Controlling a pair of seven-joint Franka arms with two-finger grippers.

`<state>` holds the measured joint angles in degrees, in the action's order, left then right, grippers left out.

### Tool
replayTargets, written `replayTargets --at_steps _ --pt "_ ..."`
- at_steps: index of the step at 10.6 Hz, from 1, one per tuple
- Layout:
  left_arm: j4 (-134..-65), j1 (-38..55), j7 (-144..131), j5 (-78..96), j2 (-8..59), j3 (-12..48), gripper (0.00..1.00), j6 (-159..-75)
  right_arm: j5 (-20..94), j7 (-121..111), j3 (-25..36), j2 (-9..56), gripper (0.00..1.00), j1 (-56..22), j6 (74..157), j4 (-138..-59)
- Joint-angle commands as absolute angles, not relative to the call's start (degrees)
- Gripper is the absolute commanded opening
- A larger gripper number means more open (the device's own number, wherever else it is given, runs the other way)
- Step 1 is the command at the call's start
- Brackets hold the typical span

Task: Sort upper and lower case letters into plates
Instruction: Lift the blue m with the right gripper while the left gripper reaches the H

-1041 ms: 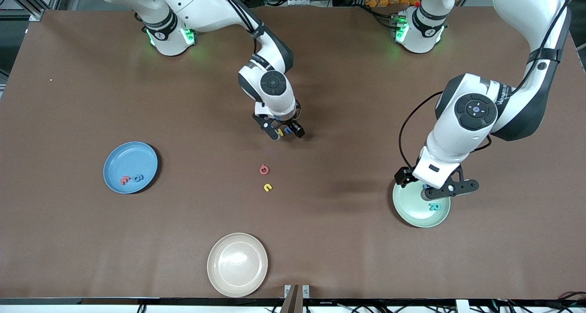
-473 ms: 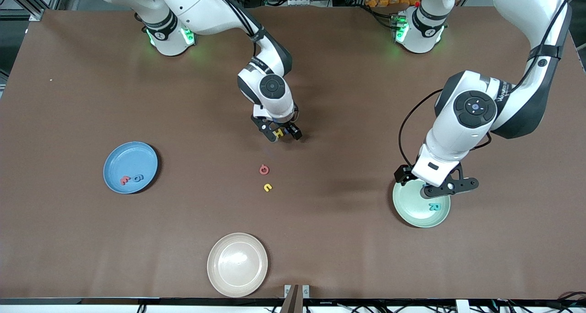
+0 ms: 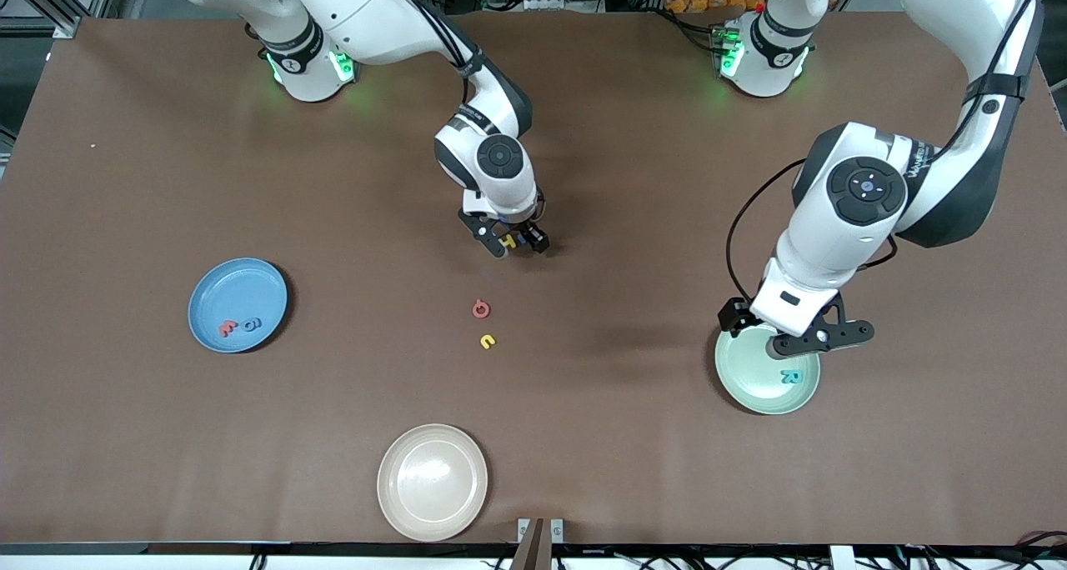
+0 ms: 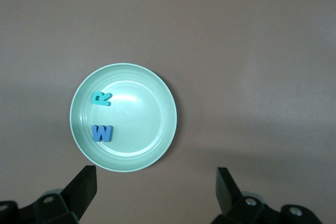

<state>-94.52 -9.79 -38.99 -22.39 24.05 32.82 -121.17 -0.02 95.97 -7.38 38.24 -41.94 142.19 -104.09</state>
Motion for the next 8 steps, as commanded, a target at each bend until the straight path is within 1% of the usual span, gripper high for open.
replayTargets --at_steps 1,4,8 --pt "-94.7 -9.7 -37.9 -22.0 23.0 33.8 1.0 -120.0 -1.4 97.4 -6.7 38.3 0.0 -42.9 142.2 -104.3" --pt "-94.8 -9.3 -38.1 -22.0 23.2 34.8 1.0 -120.0 -2.4 97.0 -6.8 38.1 0.0 -42.7 142.1 -104.2" --pt "-94.8 -7.3 -40.4 -22.0 23.7 34.8 1.0 -120.0 -2.5 91.9 -6.8 35.1 0.0 -39.7 141.2 -103.7"
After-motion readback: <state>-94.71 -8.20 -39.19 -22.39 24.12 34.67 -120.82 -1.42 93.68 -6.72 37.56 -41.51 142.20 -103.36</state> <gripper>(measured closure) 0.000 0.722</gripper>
